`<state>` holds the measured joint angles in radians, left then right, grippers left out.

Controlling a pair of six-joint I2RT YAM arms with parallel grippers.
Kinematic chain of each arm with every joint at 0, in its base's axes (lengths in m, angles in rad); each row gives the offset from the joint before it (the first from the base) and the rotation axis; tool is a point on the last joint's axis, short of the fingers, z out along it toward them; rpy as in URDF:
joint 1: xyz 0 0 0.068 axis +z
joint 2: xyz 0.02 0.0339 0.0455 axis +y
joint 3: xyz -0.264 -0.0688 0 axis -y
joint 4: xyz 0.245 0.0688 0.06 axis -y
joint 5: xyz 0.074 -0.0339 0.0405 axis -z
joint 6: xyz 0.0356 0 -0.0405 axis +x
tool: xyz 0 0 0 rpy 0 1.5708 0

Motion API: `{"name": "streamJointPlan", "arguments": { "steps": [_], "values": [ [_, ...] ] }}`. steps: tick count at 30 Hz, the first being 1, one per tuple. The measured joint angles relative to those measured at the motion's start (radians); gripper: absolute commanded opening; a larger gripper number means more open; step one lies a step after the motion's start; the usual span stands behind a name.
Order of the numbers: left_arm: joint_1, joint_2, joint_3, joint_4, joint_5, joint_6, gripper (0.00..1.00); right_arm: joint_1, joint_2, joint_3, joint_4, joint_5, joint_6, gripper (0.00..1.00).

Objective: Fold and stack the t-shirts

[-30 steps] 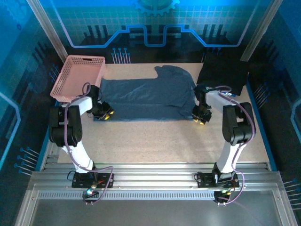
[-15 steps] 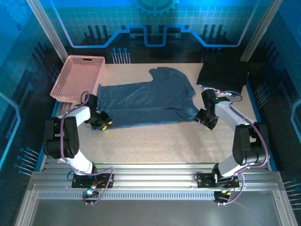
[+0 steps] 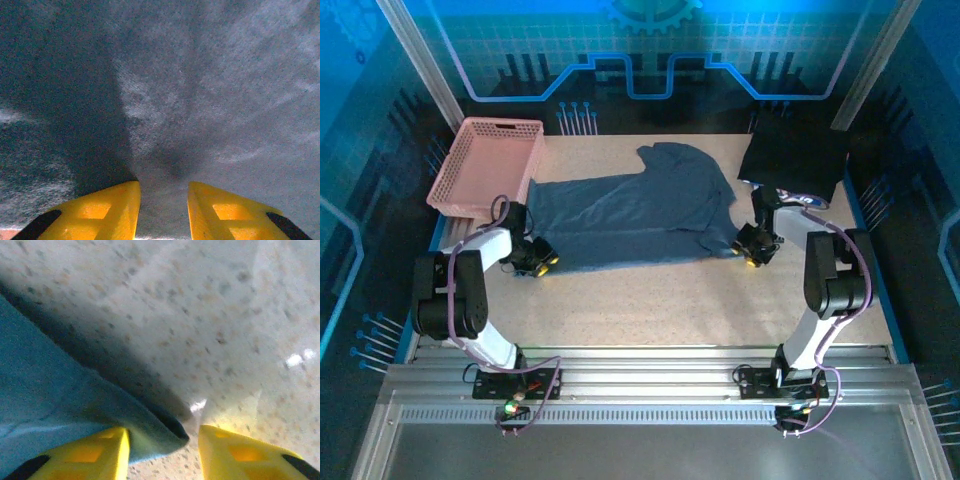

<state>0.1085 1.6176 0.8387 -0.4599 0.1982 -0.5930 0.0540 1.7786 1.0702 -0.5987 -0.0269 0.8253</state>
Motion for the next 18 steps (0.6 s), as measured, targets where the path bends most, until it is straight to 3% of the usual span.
{"name": "streamJointPlan", "arguments": {
  "steps": [2,4,12,18],
  "values": [
    [0.001,-0.006,-0.006,0.002,0.000,0.000,0.33,-0.006,0.017,0.011,-0.002,0.006,0.008,0.09],
    [0.003,-0.011,-0.011,0.002,0.001,0.000,0.33,-0.023,0.015,0.011,0.006,-0.001,0.019,0.00],
    [0.014,-0.031,-0.029,-0.007,0.006,0.001,0.33,-0.077,-0.044,-0.011,-0.032,0.034,0.012,0.00],
    [0.015,-0.052,-0.050,-0.018,0.008,0.000,0.34,-0.077,-0.201,-0.082,-0.147,0.058,-0.006,0.00]
  ]
}}
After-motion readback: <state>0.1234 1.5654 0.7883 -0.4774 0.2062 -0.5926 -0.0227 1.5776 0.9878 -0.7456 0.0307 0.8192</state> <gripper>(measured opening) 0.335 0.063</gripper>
